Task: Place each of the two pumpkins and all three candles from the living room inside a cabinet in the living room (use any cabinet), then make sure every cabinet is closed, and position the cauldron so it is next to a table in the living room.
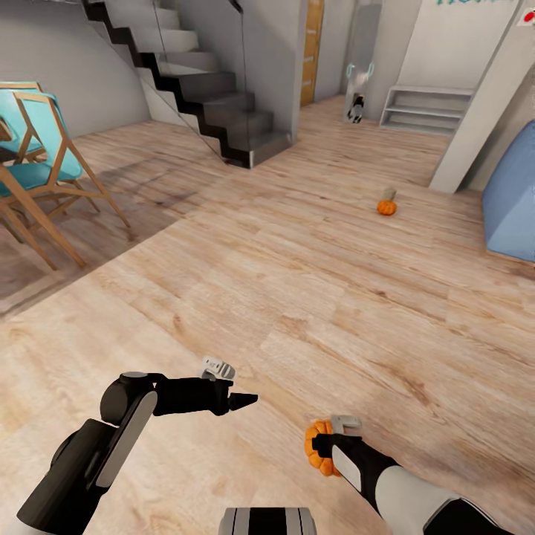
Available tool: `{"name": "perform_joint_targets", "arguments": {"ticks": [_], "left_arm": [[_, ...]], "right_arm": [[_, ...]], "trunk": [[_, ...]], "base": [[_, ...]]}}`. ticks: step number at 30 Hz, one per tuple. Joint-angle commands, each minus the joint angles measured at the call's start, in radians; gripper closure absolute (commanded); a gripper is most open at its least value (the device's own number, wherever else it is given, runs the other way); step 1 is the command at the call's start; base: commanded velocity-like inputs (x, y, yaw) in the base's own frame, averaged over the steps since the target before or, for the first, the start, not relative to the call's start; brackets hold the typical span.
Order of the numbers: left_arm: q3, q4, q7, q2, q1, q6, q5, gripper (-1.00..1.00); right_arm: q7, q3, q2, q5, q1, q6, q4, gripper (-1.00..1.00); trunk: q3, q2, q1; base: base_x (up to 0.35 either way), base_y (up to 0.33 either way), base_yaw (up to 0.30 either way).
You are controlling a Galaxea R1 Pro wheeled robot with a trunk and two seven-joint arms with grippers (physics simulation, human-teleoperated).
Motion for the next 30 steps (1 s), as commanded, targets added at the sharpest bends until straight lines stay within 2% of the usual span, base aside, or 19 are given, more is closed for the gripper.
{"name": "perform_joint_targets", "arguments": {"ticks": [1, 8, 15, 21, 30], "left_arm": [[0.000, 0.000, -0.003, 0.000, -0.001, 0.004, -0.002, -1.00], [0.000, 0.001, -0.001, 0.000, -0.001, 0.004, -0.004, -1.00], [0.000, 0.001, 0.000, 0.000, -0.001, 0.004, -0.004, -1.00], [-0.001, 0.001, 0.001, 0.000, -0.001, 0.004, -0.005, -1.00], [-0.002, 0.001, 0.004, -0.003, -0.001, 0.004, -0.007, -1.00]], "right_arm": [[-0.006, 0.007, -0.001, -0.010, 0.000, 0.004, -0.005, 1.00], [-0.002, 0.006, -0.007, -0.010, 0.003, -0.003, -0.020, 1.00], [0.047, 0.004, -0.010, -0.010, 0.003, -0.008, -0.022, 1.00], [0.056, 0.005, -0.010, -0.010, 0.006, -0.050, -0.022, 1.00], [0.059, 0.005, -0.011, -0.010, 0.007, -0.056, -0.021, 1.00]], "trunk": [[0.003, 0.000, -0.001], [0.030, 0.002, -0.004], [0.057, 0.003, -0.007], [0.081, 0.005, -0.010], [0.115, 0.007, -0.014]], "base": [[0.000, 0.000, 0.000], [0.000, 0.000, 0.000], [0.000, 0.000, 0.000], [0.000, 0.000, 0.000], [0.000, 0.000, 0.000]]}}
